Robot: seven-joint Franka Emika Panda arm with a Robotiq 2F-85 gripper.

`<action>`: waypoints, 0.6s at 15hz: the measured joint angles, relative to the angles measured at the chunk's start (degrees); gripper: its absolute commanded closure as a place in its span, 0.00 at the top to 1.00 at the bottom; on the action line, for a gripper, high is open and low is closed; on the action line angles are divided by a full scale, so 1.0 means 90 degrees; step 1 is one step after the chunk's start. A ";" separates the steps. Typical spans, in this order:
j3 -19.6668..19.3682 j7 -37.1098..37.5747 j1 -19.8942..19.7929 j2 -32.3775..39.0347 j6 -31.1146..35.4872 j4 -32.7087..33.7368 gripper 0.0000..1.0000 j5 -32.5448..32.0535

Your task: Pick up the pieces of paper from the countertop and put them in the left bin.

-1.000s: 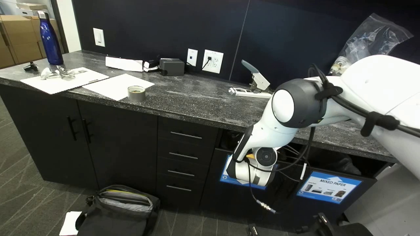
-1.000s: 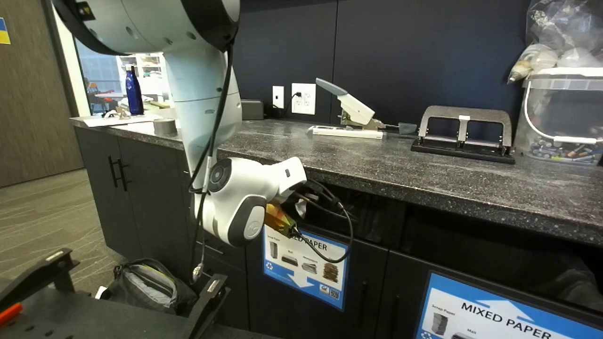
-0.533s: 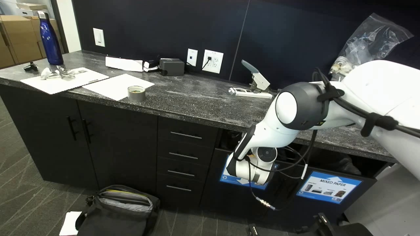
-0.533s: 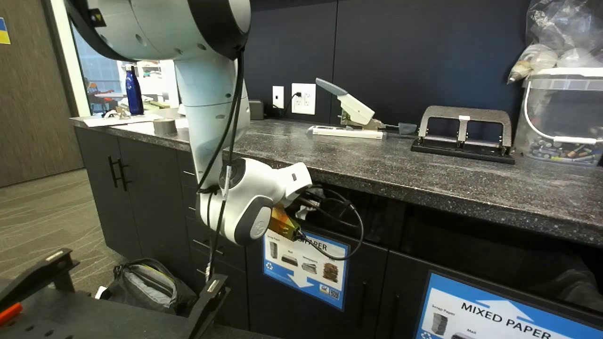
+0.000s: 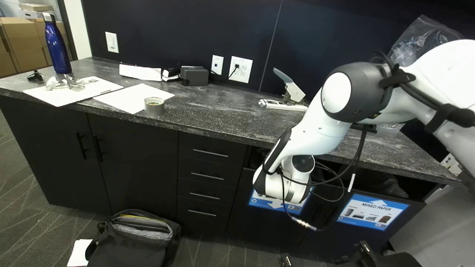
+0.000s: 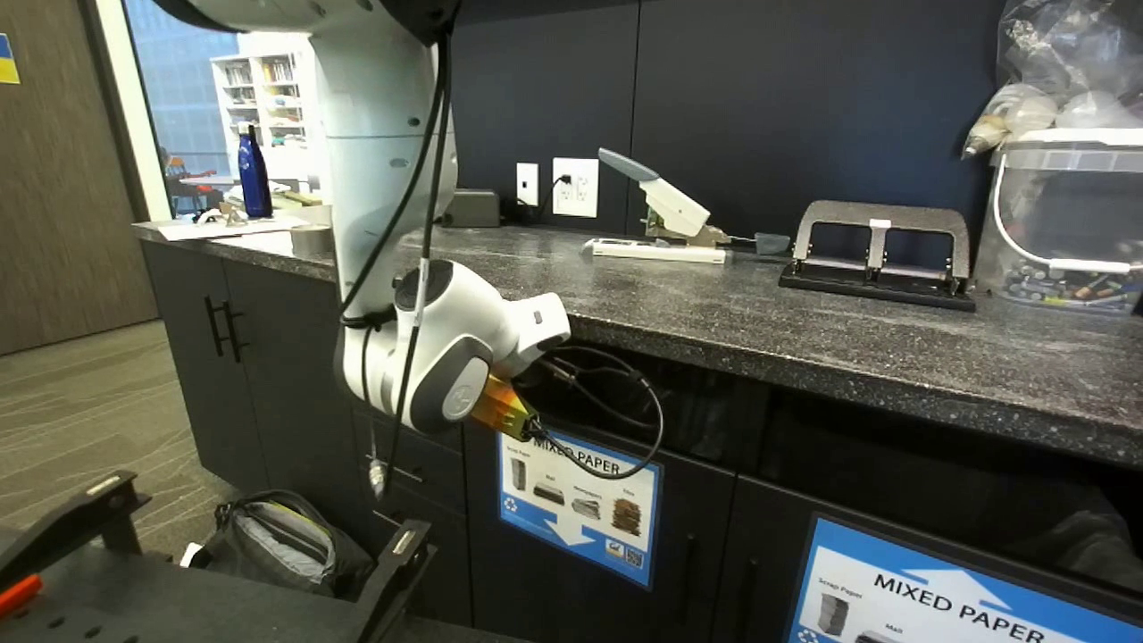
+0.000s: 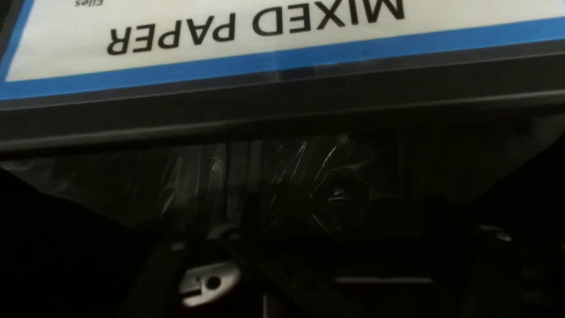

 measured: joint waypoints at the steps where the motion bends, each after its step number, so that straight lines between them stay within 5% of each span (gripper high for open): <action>1: 0.0018 -0.0008 0.0070 -0.0251 -0.0030 -0.0317 1.00 0.0148; 6: 0.0046 -0.0380 0.0651 -0.1759 -0.1014 -0.1963 1.00 0.1370; 9: 0.0008 -0.0448 0.0877 -0.2786 -0.2129 -0.2897 1.00 0.1275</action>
